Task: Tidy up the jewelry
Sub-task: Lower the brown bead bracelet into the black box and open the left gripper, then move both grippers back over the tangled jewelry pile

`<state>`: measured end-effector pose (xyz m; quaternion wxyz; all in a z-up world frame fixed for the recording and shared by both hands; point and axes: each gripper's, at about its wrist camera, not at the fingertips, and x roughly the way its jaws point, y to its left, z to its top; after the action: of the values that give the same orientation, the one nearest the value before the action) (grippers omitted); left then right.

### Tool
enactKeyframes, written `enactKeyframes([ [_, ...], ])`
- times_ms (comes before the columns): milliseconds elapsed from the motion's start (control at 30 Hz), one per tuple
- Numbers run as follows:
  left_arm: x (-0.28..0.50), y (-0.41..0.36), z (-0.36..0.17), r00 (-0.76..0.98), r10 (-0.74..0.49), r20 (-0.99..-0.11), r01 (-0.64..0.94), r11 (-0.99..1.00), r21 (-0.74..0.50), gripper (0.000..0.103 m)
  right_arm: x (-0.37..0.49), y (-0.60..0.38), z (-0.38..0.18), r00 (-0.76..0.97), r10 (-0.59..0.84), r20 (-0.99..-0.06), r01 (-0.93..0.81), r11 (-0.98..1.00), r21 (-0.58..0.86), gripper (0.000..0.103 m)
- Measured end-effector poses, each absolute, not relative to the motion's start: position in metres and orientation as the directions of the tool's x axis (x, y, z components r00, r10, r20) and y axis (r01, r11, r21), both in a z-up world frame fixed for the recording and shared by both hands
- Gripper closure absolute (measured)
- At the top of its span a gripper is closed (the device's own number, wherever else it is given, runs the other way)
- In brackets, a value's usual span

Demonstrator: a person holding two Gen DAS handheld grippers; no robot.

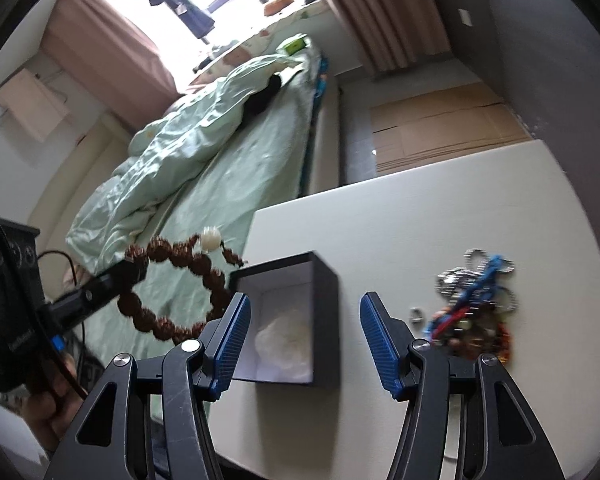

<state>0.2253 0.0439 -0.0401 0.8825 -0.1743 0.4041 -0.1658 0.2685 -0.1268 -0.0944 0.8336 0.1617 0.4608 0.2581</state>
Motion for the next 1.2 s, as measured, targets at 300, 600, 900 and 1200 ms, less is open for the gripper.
enactKeyframes([
  [300,0.238,0.04,-0.063,0.575,-0.252,-0.778,0.013,0.954,-0.299,0.04,0.262,-0.163,-0.088,0.469,0.566,-0.678,-0.254,0.822,0.51,0.045],
  [600,0.229,0.018,-0.048,0.619,-0.283,-0.733,0.073,0.95,-0.304,0.022,0.252,-0.187,-0.087,0.48,0.535,-0.696,-0.251,0.843,0.475,0.045],
  [900,0.222,-0.017,-0.047,0.606,-0.333,-0.722,0.163,0.941,-0.297,0.021,0.235,-0.209,-0.088,0.516,0.464,-0.721,-0.213,0.884,0.416,0.023],
  [1200,0.219,-0.039,-0.053,0.579,-0.353,-0.735,0.211,0.936,-0.283,0.018,0.219,-0.234,-0.092,0.541,0.433,-0.721,-0.176,0.897,0.406,0.012],
])
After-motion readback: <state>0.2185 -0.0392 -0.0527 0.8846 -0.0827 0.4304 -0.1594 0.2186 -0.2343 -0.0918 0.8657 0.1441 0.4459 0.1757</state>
